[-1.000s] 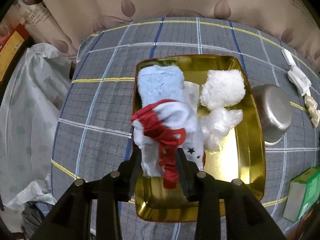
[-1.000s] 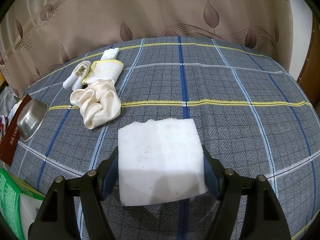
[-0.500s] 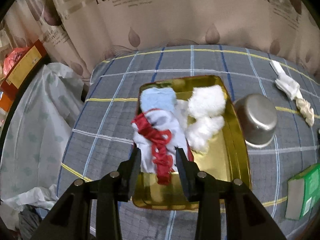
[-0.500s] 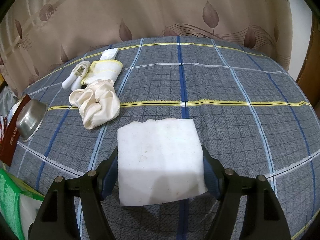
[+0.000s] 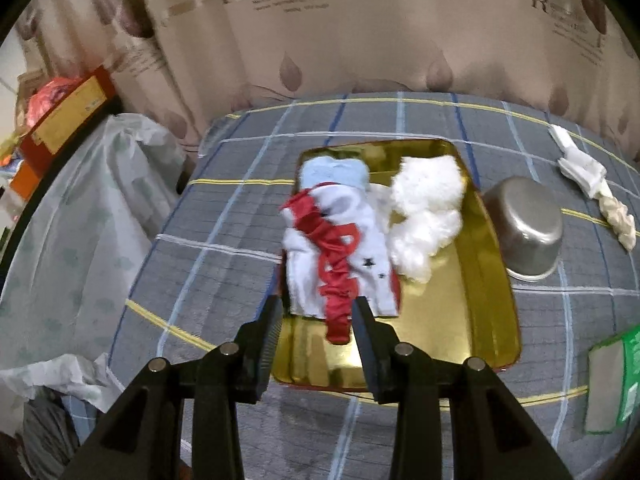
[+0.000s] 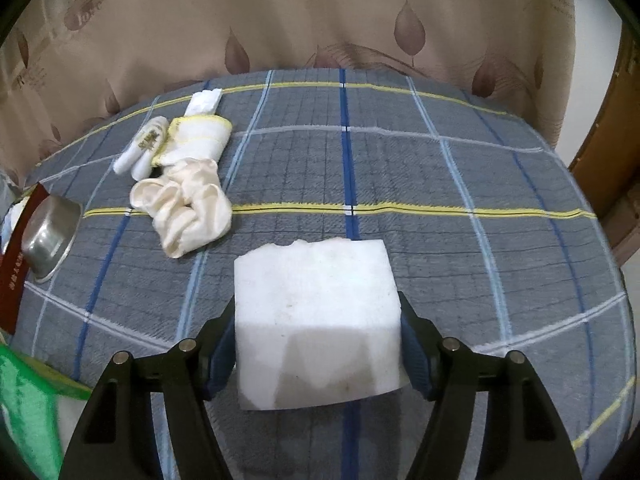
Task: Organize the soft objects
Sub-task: 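Carry the printed cloth into the gold tray, open left gripper, then lower the white foam block into the gold tray, open right gripper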
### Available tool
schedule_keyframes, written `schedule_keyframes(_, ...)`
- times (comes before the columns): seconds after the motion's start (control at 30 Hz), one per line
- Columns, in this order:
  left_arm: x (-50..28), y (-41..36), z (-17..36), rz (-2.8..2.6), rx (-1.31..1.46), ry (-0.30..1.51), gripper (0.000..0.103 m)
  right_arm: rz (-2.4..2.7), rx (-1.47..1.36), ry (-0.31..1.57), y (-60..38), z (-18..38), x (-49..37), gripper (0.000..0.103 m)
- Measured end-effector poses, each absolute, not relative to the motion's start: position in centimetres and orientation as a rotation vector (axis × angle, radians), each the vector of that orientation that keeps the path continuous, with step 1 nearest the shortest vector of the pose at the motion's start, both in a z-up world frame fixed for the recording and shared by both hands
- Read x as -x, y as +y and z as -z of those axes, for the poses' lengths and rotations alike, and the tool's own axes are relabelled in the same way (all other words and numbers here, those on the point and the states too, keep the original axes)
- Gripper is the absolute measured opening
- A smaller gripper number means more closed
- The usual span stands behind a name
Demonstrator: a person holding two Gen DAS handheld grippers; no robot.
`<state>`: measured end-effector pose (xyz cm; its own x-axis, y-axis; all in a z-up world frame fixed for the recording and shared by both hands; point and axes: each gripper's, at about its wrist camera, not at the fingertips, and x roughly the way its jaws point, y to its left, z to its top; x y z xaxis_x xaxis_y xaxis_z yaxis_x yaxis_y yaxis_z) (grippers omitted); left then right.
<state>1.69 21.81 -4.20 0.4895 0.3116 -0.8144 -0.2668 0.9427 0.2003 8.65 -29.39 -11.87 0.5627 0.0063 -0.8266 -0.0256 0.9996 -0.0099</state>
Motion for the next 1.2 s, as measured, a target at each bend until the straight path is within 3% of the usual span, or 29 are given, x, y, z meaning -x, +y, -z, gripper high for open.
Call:
schedule_keyframes(0.57, 1.3, 26.1, 5.4, -0.446, 0.135, 0.963, 0.036, -0.371, 0.164, 0.951, -13.2, 2.4, -4.3, 0.066)
schedule_keyframes(1.2, 2.4, 29.9, 5.3, -0.54, 0.205, 0.946, 0.036, -0.696, 0.361, 0.94, 10.6, 6.8, -4.2, 0.067)
